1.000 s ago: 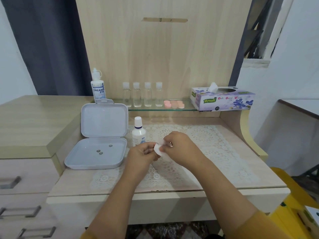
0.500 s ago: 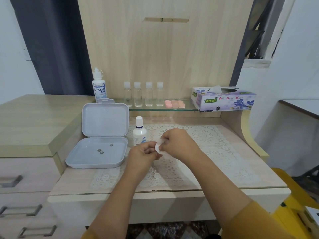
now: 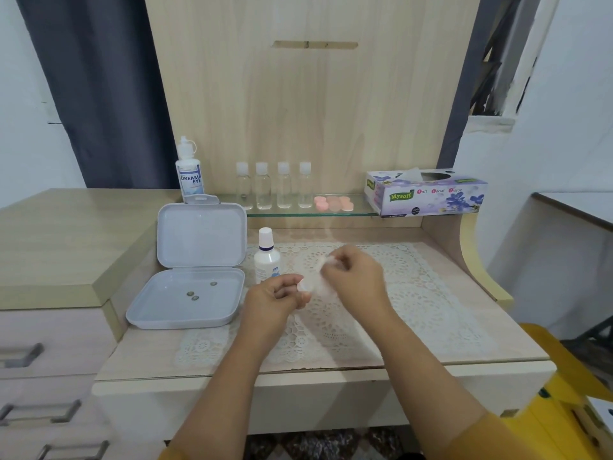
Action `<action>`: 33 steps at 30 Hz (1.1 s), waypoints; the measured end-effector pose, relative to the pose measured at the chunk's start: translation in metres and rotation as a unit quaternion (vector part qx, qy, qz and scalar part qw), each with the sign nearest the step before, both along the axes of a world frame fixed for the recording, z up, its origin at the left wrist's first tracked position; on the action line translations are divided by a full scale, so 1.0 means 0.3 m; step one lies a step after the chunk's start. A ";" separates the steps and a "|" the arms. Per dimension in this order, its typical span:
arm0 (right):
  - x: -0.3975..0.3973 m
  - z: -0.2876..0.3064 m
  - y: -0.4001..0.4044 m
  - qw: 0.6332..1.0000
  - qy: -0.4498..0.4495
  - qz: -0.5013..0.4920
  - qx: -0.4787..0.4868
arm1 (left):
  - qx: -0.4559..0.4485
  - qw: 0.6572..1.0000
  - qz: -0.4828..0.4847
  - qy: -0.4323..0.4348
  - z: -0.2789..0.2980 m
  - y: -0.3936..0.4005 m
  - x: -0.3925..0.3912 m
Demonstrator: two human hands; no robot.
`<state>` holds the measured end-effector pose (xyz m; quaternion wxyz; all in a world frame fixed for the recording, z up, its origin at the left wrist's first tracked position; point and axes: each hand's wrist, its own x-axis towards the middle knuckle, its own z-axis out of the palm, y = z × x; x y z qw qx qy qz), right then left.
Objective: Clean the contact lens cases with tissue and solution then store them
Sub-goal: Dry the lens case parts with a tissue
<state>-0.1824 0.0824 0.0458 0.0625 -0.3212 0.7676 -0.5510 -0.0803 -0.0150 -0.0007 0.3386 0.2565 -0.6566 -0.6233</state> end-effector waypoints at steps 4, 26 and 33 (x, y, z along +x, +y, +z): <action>-0.026 -0.022 0.071 0.986 -0.055 -0.070 -0.143 | 0.003 1.000 -0.002 0.004 -0.012 -0.008 -0.005; -0.032 -0.229 -0.011 0.967 0.247 0.054 0.016 | 0.028 0.999 -0.026 0.030 -0.019 -0.020 -0.011; -0.030 -0.190 0.025 0.974 0.039 -0.036 -0.220 | 0.034 0.997 -0.026 0.063 -0.017 -0.023 -0.005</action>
